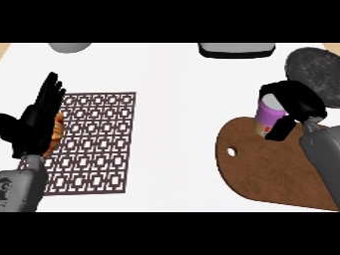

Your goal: Pick the can from the cutting board and place it in the pan

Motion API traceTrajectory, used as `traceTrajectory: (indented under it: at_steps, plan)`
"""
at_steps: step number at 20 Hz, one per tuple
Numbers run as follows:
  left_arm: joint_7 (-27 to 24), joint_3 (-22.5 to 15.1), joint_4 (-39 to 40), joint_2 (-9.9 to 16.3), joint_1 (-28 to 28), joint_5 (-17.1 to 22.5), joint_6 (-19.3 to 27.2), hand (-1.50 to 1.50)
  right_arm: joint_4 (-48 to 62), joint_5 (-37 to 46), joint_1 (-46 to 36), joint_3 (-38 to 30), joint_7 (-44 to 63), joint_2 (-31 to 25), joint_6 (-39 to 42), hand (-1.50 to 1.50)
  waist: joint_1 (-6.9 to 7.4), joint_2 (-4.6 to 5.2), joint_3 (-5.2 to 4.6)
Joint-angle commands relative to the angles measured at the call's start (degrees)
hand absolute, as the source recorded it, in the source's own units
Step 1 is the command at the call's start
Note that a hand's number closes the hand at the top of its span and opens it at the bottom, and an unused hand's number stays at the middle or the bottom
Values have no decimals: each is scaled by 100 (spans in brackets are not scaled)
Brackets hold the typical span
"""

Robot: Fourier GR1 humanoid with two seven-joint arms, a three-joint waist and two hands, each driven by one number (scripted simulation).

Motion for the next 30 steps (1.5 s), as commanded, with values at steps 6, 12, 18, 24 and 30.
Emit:
traceTrajectory:
  at_steps: [6, 12, 18, 24, 30]
  plan:
    - [53, 62, 85, 25, -86, 91, -119, 0, -1536, 987, -399, -154, 2752, 1189, -1278, 150, 86, 97, 69]
    - [257, -85, -224, -38, 35, -6, -108, 0, -1610, 441, -606, -1207, 2506, 1001, -1624, 150, 176, 121, 78]
    - [-27, 119, 295, 22, -396, 41, -196, 0, -323, -476, -851, -2478, 1345, 446, -2111, 150, 187, 170, 79]
    - [19, 100, -2, 55, -101, 62, -292, 0, 1695, -436, -1121, -3116, -152, -513, -2676, 150, 310, 194, 84]
    - [58, -230, -300, -261, -47, -74, -161, 0, 3289, 106, -1238, -3242, -977, -1365, -3316, 150, 493, 248, 99]
